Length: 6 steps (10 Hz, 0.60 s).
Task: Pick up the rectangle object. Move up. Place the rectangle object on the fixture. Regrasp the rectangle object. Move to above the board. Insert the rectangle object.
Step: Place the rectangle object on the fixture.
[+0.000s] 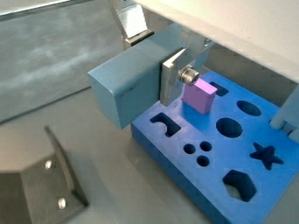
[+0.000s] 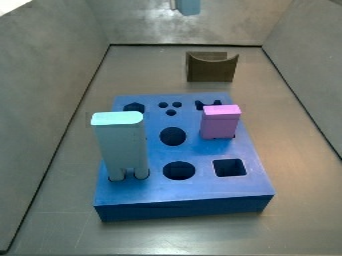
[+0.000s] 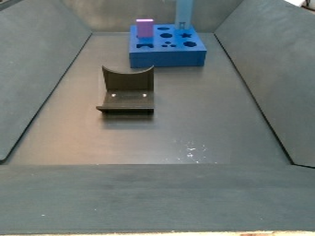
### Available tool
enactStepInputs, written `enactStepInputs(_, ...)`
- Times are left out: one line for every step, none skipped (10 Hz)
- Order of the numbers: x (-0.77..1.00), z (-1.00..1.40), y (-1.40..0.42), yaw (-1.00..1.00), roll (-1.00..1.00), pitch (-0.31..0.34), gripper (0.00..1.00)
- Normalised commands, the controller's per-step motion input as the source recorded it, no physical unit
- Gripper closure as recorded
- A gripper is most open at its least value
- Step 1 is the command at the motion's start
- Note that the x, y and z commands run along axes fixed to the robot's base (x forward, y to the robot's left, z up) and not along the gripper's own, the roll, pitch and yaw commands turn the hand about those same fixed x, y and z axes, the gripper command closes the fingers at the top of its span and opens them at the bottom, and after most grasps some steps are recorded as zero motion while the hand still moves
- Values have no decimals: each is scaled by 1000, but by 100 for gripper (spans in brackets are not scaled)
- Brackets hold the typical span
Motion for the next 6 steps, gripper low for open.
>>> enactStepInputs(447, 12, 3, -1000, -126, 217, 100)
enactStepInputs(319, 16, 7, -1000, -159, 313, 100)
enactStepInputs(202, 16, 9, -565, -167, 358, 100)
enactStepInputs(369, -164, 1000, 28, -1000, 282, 100)
enactStepInputs(343, -164, 1000, 64, -1000, 265, 100)
enactStepInputs(333, -152, 1000, 42, -1000, 271, 100)
